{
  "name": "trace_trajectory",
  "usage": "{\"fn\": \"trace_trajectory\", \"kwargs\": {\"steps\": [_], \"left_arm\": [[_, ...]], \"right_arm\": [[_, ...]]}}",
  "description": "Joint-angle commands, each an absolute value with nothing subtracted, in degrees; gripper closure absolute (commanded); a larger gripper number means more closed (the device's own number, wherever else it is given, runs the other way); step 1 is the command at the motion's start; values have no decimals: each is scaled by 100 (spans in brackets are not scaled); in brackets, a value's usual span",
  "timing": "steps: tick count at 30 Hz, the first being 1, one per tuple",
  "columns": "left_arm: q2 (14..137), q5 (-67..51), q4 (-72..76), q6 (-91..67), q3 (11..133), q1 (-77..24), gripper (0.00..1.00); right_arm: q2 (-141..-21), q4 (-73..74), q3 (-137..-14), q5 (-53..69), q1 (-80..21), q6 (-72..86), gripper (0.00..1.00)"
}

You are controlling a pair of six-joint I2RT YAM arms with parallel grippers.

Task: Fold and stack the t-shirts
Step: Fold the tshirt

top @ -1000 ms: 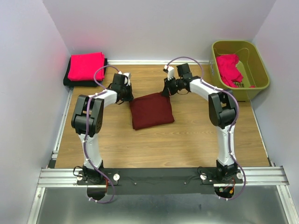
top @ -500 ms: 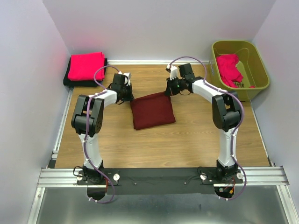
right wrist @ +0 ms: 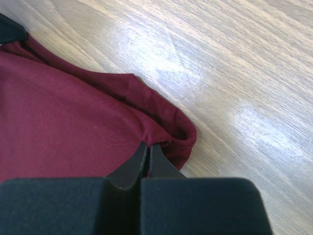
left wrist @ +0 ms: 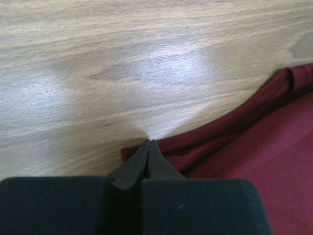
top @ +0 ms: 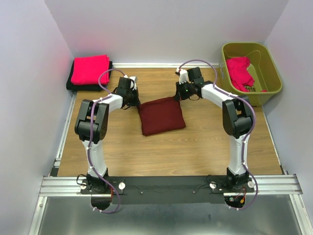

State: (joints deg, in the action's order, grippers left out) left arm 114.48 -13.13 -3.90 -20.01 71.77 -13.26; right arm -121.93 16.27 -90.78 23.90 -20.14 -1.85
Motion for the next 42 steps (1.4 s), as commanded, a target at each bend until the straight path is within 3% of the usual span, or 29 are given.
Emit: {"fn": "trace_trajectory", "kwargs": {"steps": [1,7,9,13,14,16,22,28,31,42], "left_arm": [[11663,-1345,-668,-2004,7058,-1380,100],[11418,-1073,-659,-2065,7066,-1380,97],[11216,-915,-677,-2100,7093,-1371,95],[10812,-590,-817,-2136,7312,-1371,67],[10732,-528,-896,-2136,7356,-1371,66],[10565,-353,-966,-2197,7461,-1362,62],[9731,220,-1354,-2733,7296,-1362,64],[9158,-1194,-581,-2839,6532,-1590,67],[9403,-1949,-150,-2952,6320,-1793,80],[10950,-2092,667,-3269,6372,-1459,83]], "right_arm": [[-12085,1564,-9088,2101,-1925,-123,99],[-12322,1547,-9079,1837,-1925,-26,97],[-12305,1547,-9123,1776,-1925,139,90],[-12138,1556,-9228,1644,-1934,272,67],[-12077,1556,-9246,1600,-1925,368,59],[-11884,1556,-9272,1521,-1925,457,55],[-11391,1538,-9123,1880,-1925,922,44],[-11338,987,-8913,3634,-1925,1590,44],[-11504,512,-8789,4269,-1934,1942,44],[-13024,-104,-9061,4544,-1749,2188,44]]}}
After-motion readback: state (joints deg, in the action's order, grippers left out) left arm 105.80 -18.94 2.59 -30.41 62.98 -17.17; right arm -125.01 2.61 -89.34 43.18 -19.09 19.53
